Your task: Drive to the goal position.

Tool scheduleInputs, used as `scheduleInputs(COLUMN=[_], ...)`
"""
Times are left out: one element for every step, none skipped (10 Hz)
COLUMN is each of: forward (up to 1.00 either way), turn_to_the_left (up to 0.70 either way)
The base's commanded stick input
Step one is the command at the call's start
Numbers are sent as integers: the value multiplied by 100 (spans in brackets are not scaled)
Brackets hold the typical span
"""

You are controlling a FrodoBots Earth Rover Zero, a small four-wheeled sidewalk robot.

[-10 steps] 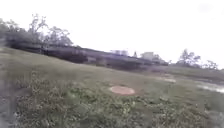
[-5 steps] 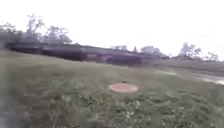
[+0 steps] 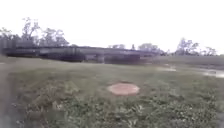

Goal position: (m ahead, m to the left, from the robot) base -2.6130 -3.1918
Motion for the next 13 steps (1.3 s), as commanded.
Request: scheduleInputs(forward=[49, 49, 49, 48, 48, 48, 48, 48, 48, 46, 43, 40, 37], turn_to_the_left=[0, 0, 0, 0, 0, 0, 0, 0, 0, 0, 0, 0, 0])
